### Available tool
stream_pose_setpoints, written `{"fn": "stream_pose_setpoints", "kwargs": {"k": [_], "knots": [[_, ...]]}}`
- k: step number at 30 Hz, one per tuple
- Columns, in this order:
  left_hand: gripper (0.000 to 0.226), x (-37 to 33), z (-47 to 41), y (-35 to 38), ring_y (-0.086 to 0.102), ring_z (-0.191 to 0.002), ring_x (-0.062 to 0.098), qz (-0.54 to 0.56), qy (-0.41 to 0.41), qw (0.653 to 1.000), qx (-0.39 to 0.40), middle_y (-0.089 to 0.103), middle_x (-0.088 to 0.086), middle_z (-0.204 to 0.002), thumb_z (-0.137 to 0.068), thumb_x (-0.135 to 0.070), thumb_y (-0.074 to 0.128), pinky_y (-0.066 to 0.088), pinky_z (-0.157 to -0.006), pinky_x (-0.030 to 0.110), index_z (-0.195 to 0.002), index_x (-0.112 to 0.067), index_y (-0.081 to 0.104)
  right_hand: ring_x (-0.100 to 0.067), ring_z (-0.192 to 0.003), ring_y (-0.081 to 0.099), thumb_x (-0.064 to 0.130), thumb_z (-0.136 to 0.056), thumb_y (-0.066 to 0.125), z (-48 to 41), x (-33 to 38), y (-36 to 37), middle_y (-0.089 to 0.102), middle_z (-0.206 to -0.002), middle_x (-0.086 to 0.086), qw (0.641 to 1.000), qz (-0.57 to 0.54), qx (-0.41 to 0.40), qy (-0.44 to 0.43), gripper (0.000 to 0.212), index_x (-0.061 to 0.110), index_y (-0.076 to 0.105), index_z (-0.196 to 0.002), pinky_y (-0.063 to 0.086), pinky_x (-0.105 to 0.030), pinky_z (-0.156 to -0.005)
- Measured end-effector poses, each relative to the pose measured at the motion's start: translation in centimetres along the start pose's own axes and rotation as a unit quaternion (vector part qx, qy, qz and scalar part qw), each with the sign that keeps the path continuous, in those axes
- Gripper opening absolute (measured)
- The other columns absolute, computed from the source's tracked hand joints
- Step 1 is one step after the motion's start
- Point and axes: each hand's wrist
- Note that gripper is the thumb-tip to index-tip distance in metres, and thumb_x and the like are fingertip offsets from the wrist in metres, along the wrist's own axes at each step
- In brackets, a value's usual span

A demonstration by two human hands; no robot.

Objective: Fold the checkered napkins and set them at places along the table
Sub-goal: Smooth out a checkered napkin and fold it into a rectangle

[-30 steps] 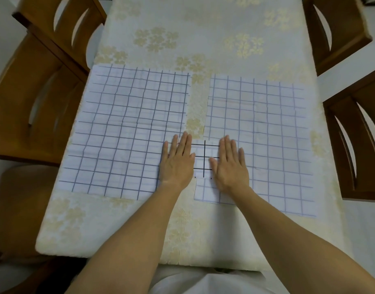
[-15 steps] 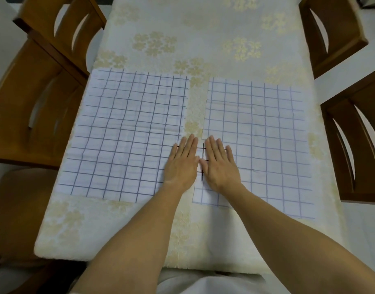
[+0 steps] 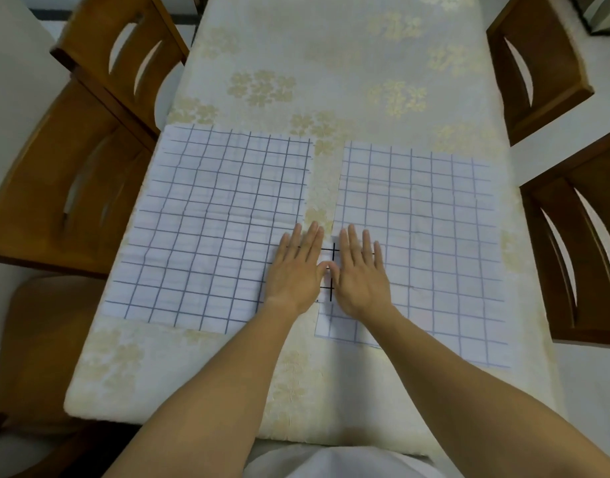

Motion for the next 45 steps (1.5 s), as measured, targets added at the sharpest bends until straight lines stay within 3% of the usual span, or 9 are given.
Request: {"fn": "stream_pose_setpoints", "kwargs": {"k": [10, 14, 18, 28, 32, 34, 37, 40, 45], "knots": [[0.071, 0.7, 0.3, 1.4, -0.031, -0.150, 0.022, 0.015, -0.019, 0.998, 0.054, -0.034, -0.006, -0.162, -0.103, -0.059, 0.000, -0.010, -0.125, 0.047, -0.156, -0.020, -0.027, -0.026, -0.150, -0.030, 0.059, -0.102, -0.001, 1.2, -3.7, 0.0, -0.030, -0.163, 0.001, 0.997, 0.010, 0.051, 0.052, 0.072, 0.017, -0.021, -0.157, -0.017, -0.044, -0.123], [0.064, 1.2, -0.3, 0.3, -0.009, -0.157, 0.022, 0.026, -0.004, 0.999, 0.027, -0.001, -0.001, -0.171, -0.109, -0.048, 0.016, -0.008, -0.127, 0.045, -0.163, -0.017, 0.000, -0.032, -0.156, -0.004, 0.039, -0.105, 0.004, 0.2, -4.3, -1.1, 0.009, -0.169, -0.007, 0.999, -0.018, -0.021, 0.031, 0.063, 0.010, 0.019, -0.159, -0.005, -0.047, -0.126], [0.047, 1.4, -2.4, -2.0, 0.032, -0.146, 0.021, 0.056, 0.005, 0.998, -0.028, 0.048, 0.003, -0.146, -0.105, -0.041, 0.047, -0.001, -0.127, 0.044, -0.148, -0.021, 0.043, -0.041, -0.148, 0.022, 0.033, -0.099, 0.059, -2.1, -4.6, -2.2, 0.046, -0.146, -0.015, 0.995, -0.057, -0.074, 0.025, 0.032, 0.009, 0.059, -0.119, 0.012, -0.053, -0.124], [0.022, 0.6, -4.7, -4.2, 0.050, -0.119, 0.023, 0.077, 0.003, 0.997, 0.023, 0.060, 0.001, -0.117, -0.098, -0.037, 0.063, 0.012, -0.125, 0.043, -0.113, -0.022, 0.057, -0.028, -0.145, 0.030, 0.039, -0.089, 0.073, -2.9, -5.8, -4.5, 0.053, -0.142, -0.007, 0.994, -0.103, -0.040, 0.009, 0.019, 0.021, 0.069, -0.094, 0.014, -0.044, -0.124], [0.010, 0.4, -2.8, -5.6, 0.060, -0.103, 0.017, 0.147, -0.005, 0.989, 0.013, 0.069, -0.006, -0.100, -0.099, -0.033, 0.063, 0.011, -0.125, 0.041, -0.106, -0.026, 0.062, -0.020, -0.133, 0.051, 0.029, -0.093, 0.070, -0.4, -5.3, -5.3, 0.069, -0.113, 0.003, 0.972, -0.222, -0.071, 0.014, 0.014, 0.024, 0.058, -0.087, 0.004, -0.041, -0.126], [0.008, 0.7, -1.5, -6.5, 0.062, -0.098, 0.013, 0.203, -0.021, 0.979, 0.006, 0.070, -0.009, -0.097, -0.096, -0.036, 0.067, 0.032, -0.117, 0.038, -0.099, -0.029, 0.066, -0.009, -0.100, 0.064, 0.027, -0.093, 0.071, 1.2, -4.8, -6.0, 0.068, -0.092, 0.010, 0.948, -0.306, -0.080, 0.029, 0.015, 0.021, 0.058, -0.088, 0.023, -0.040, -0.122], [0.008, 1.2, 1.1, -7.9, 0.064, -0.098, 0.006, 0.318, -0.067, 0.946, 0.006, 0.070, -0.014, -0.097, -0.090, -0.036, 0.074, 0.053, -0.087, 0.031, -0.090, -0.030, 0.069, -0.004, -0.085, 0.066, 0.026, -0.091, 0.073, 3.2, -4.0, -7.0, 0.069, -0.083, 0.009, 0.914, -0.395, -0.080, 0.045, 0.015, 0.019, 0.061, -0.090, 0.053, -0.025, -0.084], [0.008, 1.7, 3.7, -9.1, 0.065, -0.096, 0.003, 0.415, -0.101, 0.903, -0.038, 0.072, -0.014, -0.094, -0.087, -0.033, 0.079, 0.051, -0.082, 0.022, -0.086, -0.028, 0.073, -0.003, -0.080, 0.066, 0.023, -0.092, 0.074, 4.3, -2.9, -8.4, 0.070, -0.083, 0.005, 0.890, -0.444, -0.099, 0.038, 0.013, 0.016, 0.062, -0.091, 0.051, -0.017, -0.069], [0.003, 2.1, 7.2, -11.4, 0.067, -0.088, 0.006, 0.530, -0.117, 0.829, -0.138, 0.074, -0.013, -0.088, -0.089, -0.022, 0.077, 0.053, -0.082, 0.022, -0.087, -0.024, 0.077, 0.003, -0.074, 0.062, 0.021, -0.090, 0.075, 5.2, -1.0, -11.5, 0.069, -0.083, 0.007, 0.844, -0.510, -0.149, 0.067, 0.013, 0.022, 0.063, -0.085, 0.047, -0.019, -0.070]]}}
Point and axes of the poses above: each hand's wrist, its own z-axis away from the middle knuckle, its own y-axis out of the palm, x = y × z
